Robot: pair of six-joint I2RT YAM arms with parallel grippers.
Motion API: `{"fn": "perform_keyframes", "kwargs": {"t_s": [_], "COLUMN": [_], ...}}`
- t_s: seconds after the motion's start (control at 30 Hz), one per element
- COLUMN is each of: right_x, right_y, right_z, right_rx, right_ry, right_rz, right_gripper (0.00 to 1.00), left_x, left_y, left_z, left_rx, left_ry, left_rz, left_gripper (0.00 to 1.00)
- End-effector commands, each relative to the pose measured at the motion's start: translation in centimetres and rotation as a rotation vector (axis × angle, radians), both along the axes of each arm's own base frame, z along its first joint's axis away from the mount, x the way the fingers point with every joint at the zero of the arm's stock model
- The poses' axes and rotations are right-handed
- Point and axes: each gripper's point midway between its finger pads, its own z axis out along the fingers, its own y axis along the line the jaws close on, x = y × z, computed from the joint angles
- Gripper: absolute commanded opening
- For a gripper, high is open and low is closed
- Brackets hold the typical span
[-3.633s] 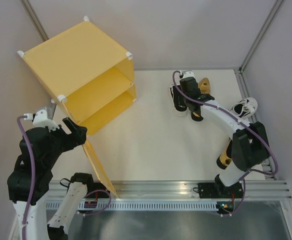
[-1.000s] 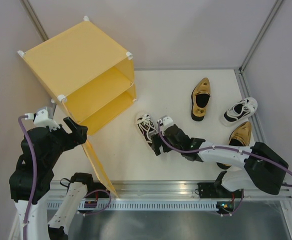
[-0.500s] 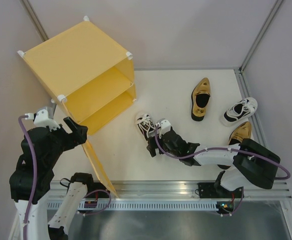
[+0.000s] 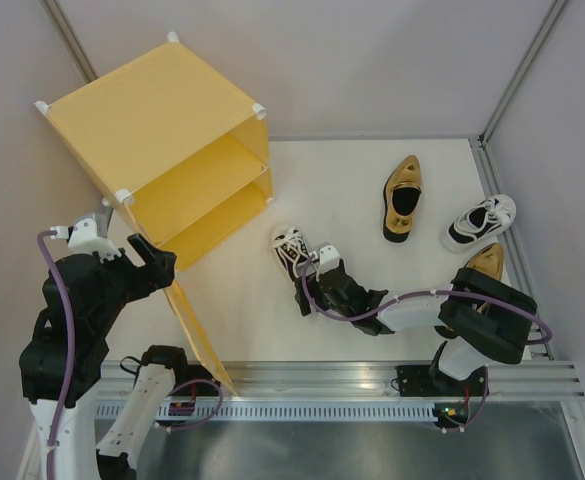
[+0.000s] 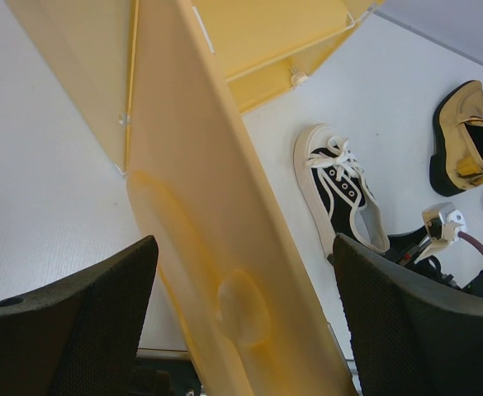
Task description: Place and organize the shoes in the shoe cabinet
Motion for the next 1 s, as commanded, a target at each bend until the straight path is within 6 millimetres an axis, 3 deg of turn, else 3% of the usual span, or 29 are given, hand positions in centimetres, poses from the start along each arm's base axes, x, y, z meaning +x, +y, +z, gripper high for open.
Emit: {"fn": "perform_keyframes", "kwargs": {"t_s": [0.0, 0.07, 0.17, 0.27, 0.43, 0.77, 0.87, 0.97], "right_x": [0.2, 0.3, 0.2, 0.1, -0.3, -0.1, 0.2, 0.4], "right_y": [-0.2, -0.4, -0.7, -0.5, 0.4, 2.8, 3.5, 4.0], "right_z": [-0.3, -0.4, -0.6, 0.3, 3.2, 13.3, 15.5, 16.2], "right_rx": [0.006, 0.001, -0.016, -0.003, 0.029, 0.137, 0.165, 0.170], "right_ry": [-0.008, -0.013, -0.019, -0.032, -0.061, -0.204, -0.239, -0.256], "right_rz": [-0.026, -0.036, -0.033, -0.007, 0.066, 0.188, 0.206, 0.214], "right_gripper": [0.89, 0.86, 0.74, 0.36, 0.02, 0.01, 0.01, 0.01], "left_x": [-0.2, -0.1, -0.1, 0.0, 0.0, 0.0, 0.0, 0.0], "left_y": [0.5, 0.5, 0.4, 0.4, 0.4, 0.3, 0.2, 0.2], "left_z": [-0.8, -0.8, -0.8, -0.7, -0.6, -0.4, -0.5, -0.6], "left_rx": [0.032, 0.030, 0.031, 0.031, 0.031, 0.026, 0.024, 0.018], "left_ry": [0.023, 0.025, 0.027, 0.024, 0.020, 0.018, 0.021, 0.023], "left_rz": [0.010, 0.010, 0.007, 0.006, 0.007, -0.001, 0.001, 0.000], "left_gripper": [0.89, 0.89, 0.89, 0.89, 0.89, 0.89, 0.89, 0.89]}}
